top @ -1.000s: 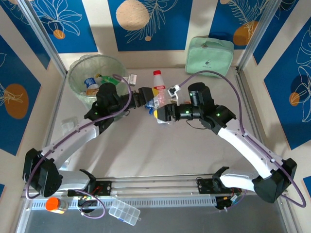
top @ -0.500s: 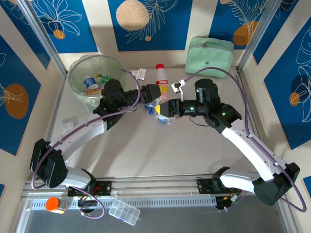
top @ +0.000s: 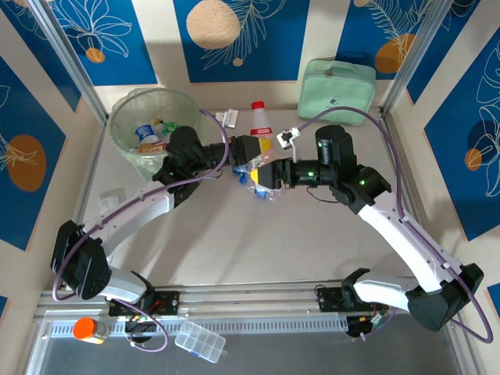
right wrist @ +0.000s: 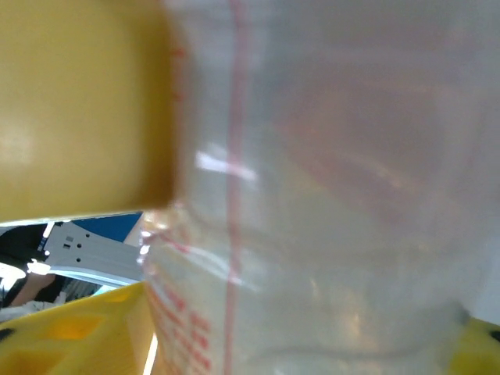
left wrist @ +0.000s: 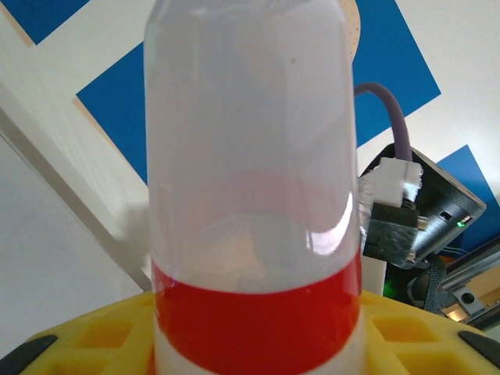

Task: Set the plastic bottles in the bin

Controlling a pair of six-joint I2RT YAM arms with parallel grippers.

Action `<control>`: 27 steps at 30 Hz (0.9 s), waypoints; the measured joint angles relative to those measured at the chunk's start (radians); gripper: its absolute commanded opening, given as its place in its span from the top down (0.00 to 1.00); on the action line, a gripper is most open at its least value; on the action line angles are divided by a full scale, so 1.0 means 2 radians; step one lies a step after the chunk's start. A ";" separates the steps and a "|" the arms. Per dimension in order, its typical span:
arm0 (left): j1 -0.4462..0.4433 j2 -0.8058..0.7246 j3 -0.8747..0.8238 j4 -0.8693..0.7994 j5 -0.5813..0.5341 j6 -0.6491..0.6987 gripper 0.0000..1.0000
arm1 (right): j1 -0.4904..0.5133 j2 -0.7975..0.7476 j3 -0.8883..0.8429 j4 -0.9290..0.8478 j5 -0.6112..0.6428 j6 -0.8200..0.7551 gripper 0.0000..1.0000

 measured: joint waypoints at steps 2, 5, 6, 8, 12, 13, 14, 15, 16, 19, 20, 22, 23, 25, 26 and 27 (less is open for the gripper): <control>0.000 0.000 0.003 -0.010 -0.001 0.008 0.54 | 0.000 -0.003 0.000 -0.006 0.006 -0.002 0.16; 0.002 -0.004 0.010 -0.039 -0.008 0.022 0.56 | 0.000 -0.012 0.000 -0.014 0.019 -0.009 0.06; 0.005 -0.007 0.011 -0.051 -0.012 0.026 0.58 | 0.000 -0.016 0.000 -0.018 0.023 -0.012 0.05; 0.014 -0.020 0.012 -0.083 -0.026 0.037 0.66 | 0.000 -0.026 0.001 -0.025 0.031 -0.015 0.05; 0.057 -0.058 0.011 -0.129 -0.068 0.046 0.73 | 0.000 -0.036 0.017 -0.043 0.034 -0.025 0.05; 0.073 -0.072 0.011 -0.138 -0.085 0.046 0.76 | 0.000 -0.037 0.022 -0.046 0.035 -0.027 0.06; 0.089 -0.086 0.011 -0.146 -0.101 0.046 0.80 | 0.000 -0.038 0.026 -0.049 0.036 -0.030 0.06; 0.101 -0.098 0.011 -0.154 -0.116 0.046 0.83 | 0.000 -0.039 0.028 -0.051 0.036 -0.032 0.06; 0.116 -0.112 0.012 -0.165 -0.133 0.048 0.86 | 0.000 -0.041 0.029 -0.055 0.039 -0.034 0.06; 0.158 -0.138 0.023 -0.206 -0.178 0.050 0.97 | 0.000 -0.043 0.031 -0.068 0.045 -0.038 0.06; 0.174 -0.142 0.028 -0.218 -0.193 0.050 1.00 | 0.000 -0.043 0.031 -0.072 0.048 -0.038 0.07; 0.199 -0.142 0.040 -0.248 -0.219 0.050 1.00 | 0.000 -0.043 0.031 -0.081 0.053 -0.039 0.07; 0.211 -0.139 0.048 -0.267 -0.233 0.050 1.00 | 0.001 -0.043 0.031 -0.087 0.057 -0.039 0.07; 0.227 -0.127 0.067 -0.305 -0.263 0.052 1.00 | 0.002 -0.044 0.031 -0.095 0.062 -0.040 0.07; 0.232 -0.119 0.079 -0.325 -0.281 0.056 1.00 | 0.003 -0.045 0.031 -0.100 0.066 -0.040 0.07; 0.235 -0.112 0.090 -0.345 -0.297 0.060 1.00 | 0.003 -0.046 0.031 -0.104 0.068 -0.040 0.07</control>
